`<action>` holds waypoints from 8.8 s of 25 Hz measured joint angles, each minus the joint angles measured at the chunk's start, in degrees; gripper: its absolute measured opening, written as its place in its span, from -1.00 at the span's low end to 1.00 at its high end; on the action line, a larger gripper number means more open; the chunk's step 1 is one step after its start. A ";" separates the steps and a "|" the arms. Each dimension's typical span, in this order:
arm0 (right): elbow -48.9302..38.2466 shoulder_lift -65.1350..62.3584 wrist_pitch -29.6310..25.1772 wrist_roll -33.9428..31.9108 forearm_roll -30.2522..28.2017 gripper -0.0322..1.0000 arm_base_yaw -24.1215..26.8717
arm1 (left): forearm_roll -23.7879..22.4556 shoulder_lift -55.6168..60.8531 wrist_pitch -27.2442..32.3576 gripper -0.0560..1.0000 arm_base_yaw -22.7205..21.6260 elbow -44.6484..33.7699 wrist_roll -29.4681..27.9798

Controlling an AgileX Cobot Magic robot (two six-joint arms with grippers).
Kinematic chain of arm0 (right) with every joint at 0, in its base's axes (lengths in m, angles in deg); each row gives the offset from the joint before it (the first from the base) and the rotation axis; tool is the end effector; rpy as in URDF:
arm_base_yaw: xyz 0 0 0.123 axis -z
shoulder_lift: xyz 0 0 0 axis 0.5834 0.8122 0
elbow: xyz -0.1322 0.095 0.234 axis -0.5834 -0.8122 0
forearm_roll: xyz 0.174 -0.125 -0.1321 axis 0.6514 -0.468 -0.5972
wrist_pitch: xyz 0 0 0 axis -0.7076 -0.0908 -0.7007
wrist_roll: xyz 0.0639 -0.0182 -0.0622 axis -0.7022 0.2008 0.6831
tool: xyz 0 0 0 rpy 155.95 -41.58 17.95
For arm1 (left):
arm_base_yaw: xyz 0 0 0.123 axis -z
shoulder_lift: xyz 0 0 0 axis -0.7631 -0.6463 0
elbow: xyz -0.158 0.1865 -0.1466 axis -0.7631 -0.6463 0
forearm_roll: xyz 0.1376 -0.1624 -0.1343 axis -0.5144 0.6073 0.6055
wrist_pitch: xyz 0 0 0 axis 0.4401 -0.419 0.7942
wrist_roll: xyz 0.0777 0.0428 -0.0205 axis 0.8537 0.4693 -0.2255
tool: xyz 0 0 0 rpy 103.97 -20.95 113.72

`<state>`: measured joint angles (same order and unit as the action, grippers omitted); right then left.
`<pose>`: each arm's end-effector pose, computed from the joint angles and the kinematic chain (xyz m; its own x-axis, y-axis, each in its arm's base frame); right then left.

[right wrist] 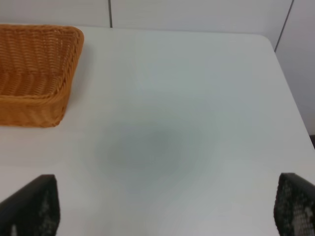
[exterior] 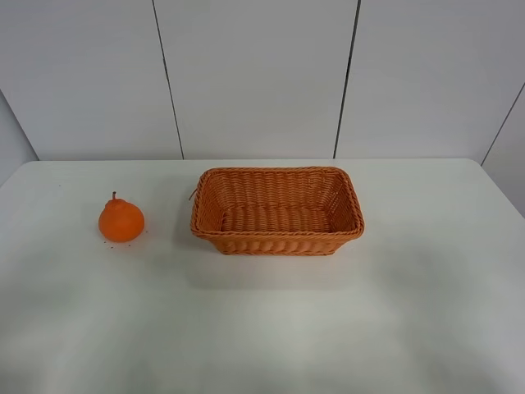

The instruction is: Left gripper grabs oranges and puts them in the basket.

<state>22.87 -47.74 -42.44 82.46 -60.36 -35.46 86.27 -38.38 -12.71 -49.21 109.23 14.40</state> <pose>-0.0044 0.0007 0.2797 -0.4209 -0.0067 -0.9071 -0.0067 1.0000 -0.0043 -0.0047 0.0000 0.2757 -0.4509 0.0134 -0.8925 0.0133 0.9999 0.0083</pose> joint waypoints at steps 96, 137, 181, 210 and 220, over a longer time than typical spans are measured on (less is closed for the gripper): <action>0.00 0.00 0.00 0.00 0.05 0.41 0.00 | -1.63 -123.20 7.75 -0.53 2.86 92.43 0.64; 0.00 0.00 0.00 0.00 0.05 0.41 0.00 | 3.76 -139.50 2.80 0.78 29.98 97.05 -1.48; 0.00 0.00 0.00 0.00 0.05 0.41 0.00 | 0.00 -122.11 7.66 0.77 -1.34 91.80 3.48; 0.00 0.00 0.00 0.00 0.05 0.41 0.00 | -1.32 -31.43 1.73 0.77 -1.34 4.51 -0.99; 0.00 0.00 0.00 0.00 0.05 0.41 0.00 | -1.37 -8.80 0.27 0.77 -1.34 0.01 -1.16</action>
<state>22.87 -47.74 -42.44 82.46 -60.31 -35.46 84.91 -47.17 -12.44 -50.55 109.24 13.24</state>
